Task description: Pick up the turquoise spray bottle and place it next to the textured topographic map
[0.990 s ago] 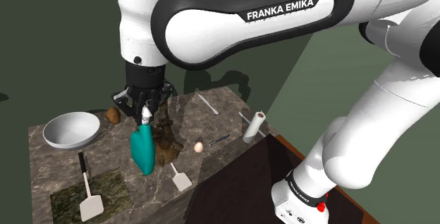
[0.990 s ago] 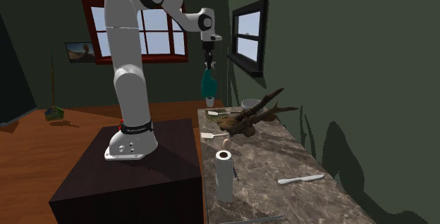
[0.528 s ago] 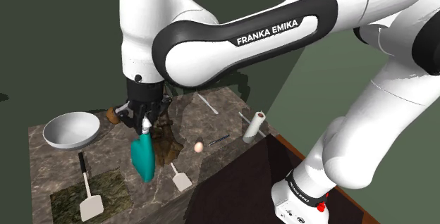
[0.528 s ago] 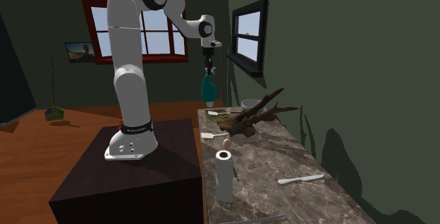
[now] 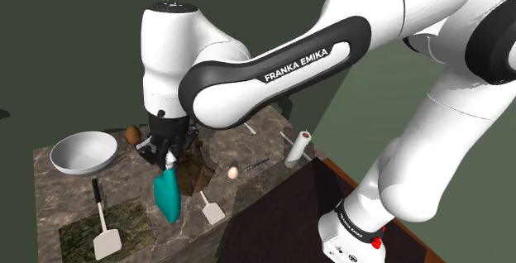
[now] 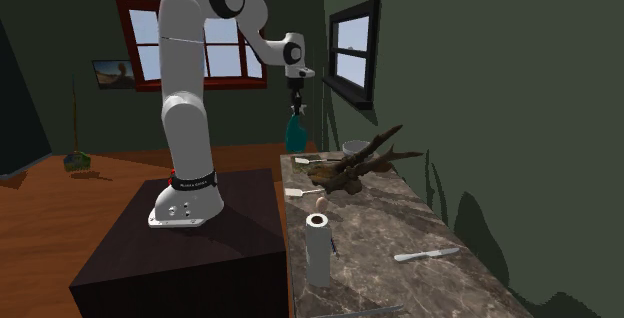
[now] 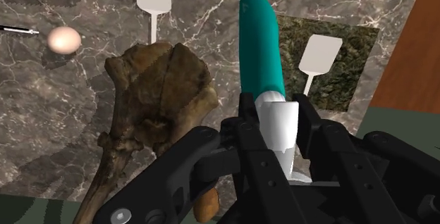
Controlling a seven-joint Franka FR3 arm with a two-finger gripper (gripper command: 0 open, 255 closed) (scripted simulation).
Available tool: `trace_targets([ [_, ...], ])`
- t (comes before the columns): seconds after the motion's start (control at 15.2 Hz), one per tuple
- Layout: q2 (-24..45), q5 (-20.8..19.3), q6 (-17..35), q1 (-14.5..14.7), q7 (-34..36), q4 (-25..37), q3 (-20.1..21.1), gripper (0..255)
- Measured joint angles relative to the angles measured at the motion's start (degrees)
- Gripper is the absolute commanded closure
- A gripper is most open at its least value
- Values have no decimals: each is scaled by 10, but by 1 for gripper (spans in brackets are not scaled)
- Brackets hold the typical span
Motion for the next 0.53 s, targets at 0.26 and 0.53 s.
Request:
trace_targets([
  [0.26, 19, -15, 27, 2, 8, -11, -4, 255],
  [0.53, 40, -32, 53, 8, 22, -20, -8, 255],
])
